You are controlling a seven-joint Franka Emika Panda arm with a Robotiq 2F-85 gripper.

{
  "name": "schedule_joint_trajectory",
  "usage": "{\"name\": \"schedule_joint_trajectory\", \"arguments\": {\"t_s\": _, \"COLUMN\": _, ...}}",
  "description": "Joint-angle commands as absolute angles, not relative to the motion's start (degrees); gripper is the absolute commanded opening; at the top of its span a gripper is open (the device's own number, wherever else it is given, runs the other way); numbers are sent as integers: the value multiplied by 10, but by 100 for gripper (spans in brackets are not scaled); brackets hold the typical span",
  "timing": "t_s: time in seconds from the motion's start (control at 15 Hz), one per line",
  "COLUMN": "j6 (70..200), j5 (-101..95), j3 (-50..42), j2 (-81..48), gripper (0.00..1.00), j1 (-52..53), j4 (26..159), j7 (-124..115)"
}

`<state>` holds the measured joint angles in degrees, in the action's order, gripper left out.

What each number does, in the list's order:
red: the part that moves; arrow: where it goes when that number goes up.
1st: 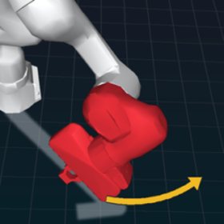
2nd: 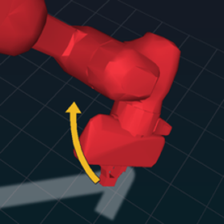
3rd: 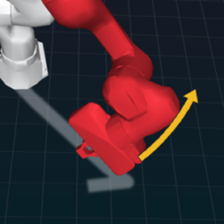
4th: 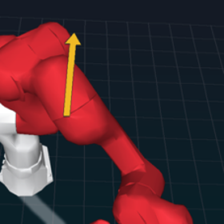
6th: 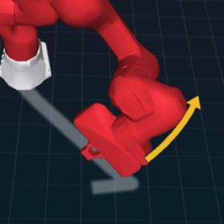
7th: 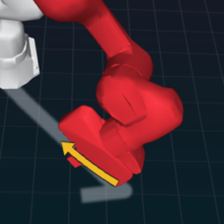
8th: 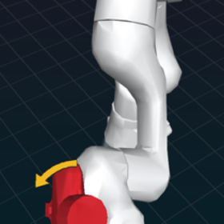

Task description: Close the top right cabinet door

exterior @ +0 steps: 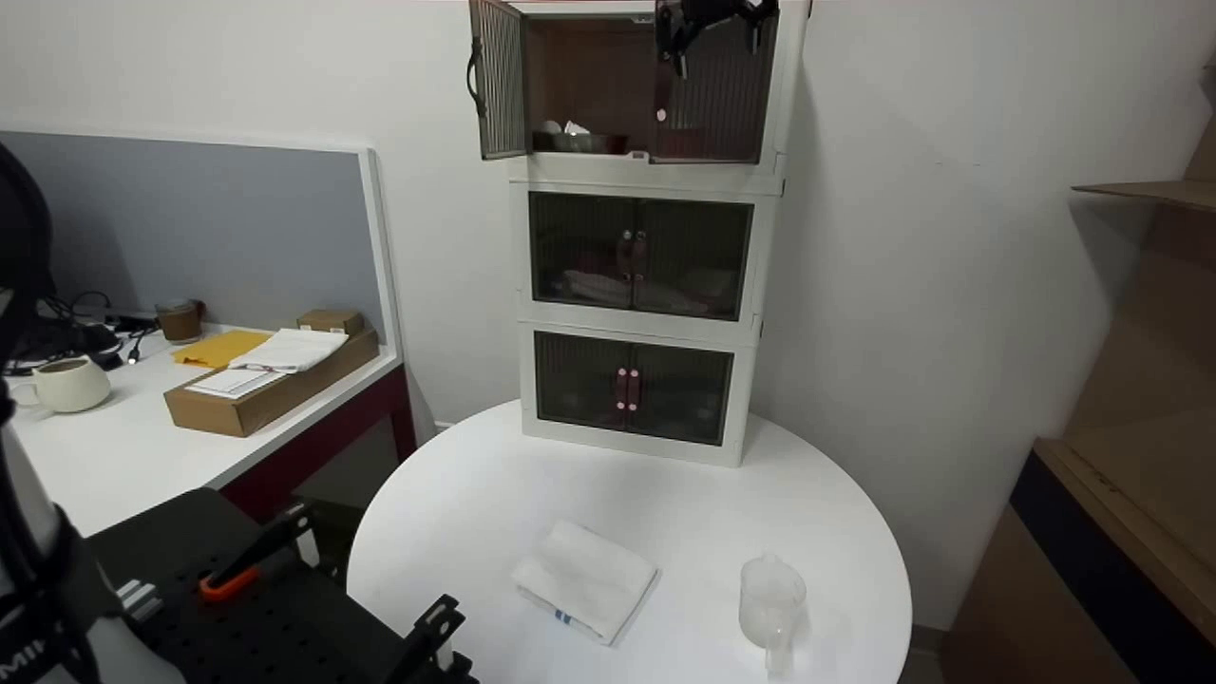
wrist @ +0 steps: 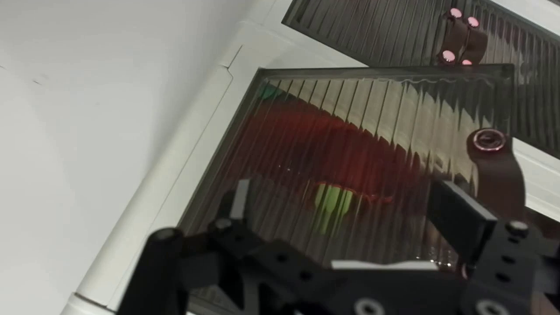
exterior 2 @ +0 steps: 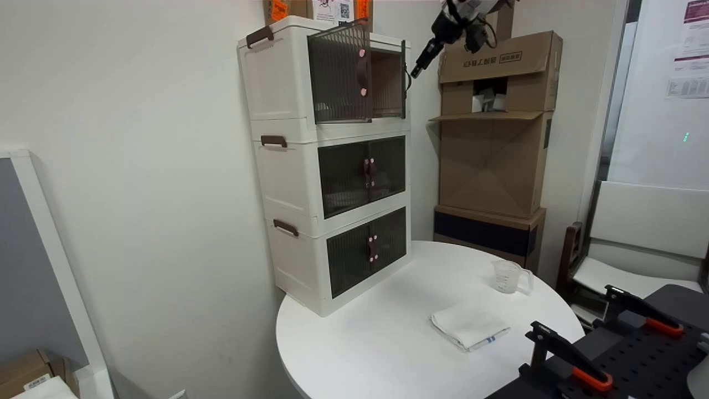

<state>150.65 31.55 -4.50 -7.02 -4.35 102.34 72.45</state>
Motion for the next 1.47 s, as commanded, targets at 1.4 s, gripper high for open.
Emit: {"name": "schedule_joint_trajectory", "arguments": {"t_s": 1.4, "j6": 1285, "j5": 264, "j3": 20, "j2": -149, "gripper": 100, "j1": -118, "j4": 888, "j7": 557}}
